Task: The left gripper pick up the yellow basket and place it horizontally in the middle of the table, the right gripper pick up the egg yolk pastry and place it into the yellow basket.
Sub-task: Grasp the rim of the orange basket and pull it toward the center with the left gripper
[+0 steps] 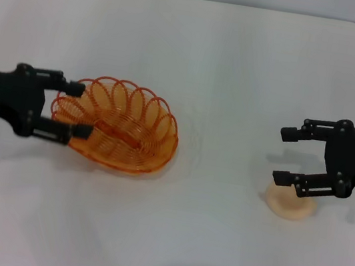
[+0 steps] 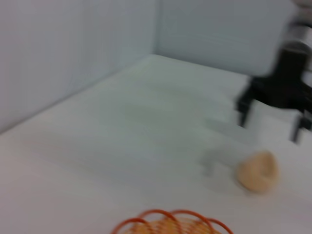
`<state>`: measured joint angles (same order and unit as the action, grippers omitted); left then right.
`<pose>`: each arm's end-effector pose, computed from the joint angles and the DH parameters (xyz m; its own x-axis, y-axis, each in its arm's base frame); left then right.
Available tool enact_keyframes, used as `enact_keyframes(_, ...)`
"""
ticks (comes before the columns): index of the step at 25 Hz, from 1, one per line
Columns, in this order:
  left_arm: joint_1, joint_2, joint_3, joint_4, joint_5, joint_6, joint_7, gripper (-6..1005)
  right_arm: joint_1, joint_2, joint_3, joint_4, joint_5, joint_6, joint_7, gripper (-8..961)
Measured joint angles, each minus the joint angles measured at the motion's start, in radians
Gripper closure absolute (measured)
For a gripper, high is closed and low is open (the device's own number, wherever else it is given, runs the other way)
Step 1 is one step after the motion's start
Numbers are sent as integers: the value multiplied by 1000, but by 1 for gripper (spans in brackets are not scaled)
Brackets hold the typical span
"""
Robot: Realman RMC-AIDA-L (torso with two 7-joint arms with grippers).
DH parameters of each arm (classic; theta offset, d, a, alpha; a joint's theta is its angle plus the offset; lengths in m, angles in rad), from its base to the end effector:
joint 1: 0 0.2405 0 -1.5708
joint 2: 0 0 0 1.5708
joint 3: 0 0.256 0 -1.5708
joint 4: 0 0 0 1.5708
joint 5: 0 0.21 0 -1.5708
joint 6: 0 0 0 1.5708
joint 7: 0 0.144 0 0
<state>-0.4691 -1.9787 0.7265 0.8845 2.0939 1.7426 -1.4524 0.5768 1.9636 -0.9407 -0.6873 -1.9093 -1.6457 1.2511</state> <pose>-0.2767 0.3166 0.0632 0.9024 0.2874 0.3212 0.3510 -0.9225 -0.1607 0.2398 0.3375 0.0196 0.9271 -0.0842 -0.3652 -0.1289 -0.9866 -0.1000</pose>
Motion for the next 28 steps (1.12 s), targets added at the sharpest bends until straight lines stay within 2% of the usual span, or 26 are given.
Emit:
enact_keyframes(3, 25, -32, -21, 99, -5, -29, -167, 156, -9, 5, 4, -14, 2, 0, -6, 171)
enact_keyframes(5, 32, -44, -24, 156, 9, -41, -291, 157, -22, 12, 5, -32, 3, 1, -11, 171)
enact_keyframes(8, 20, -40, -20, 205, 63, -43, -443, 157, -42, 27, 7, -61, 4, 15, -18, 171)
enact_keyframes(12, -47, -9, -19, 232, 211, -50, -729, 157, -58, 39, 7, -73, 4, 27, -43, 170)
enact_keyframes(14, -93, 7, -18, 227, 290, -52, -831, 156, -61, 42, 7, -73, 4, 29, -53, 170)
enact_keyframes(17, -149, 14, -17, 221, 399, -66, -904, 156, -62, 45, 6, -70, 5, 29, -64, 170)
enact_keyframes(22, -254, 11, -14, 117, 565, -144, -938, 156, -63, 48, -3, -63, 25, 23, -90, 171)
enact_keyframes(28, -316, -1, 53, -48, 593, -288, -935, 157, -65, 51, -4, -45, 29, 19, -107, 171)
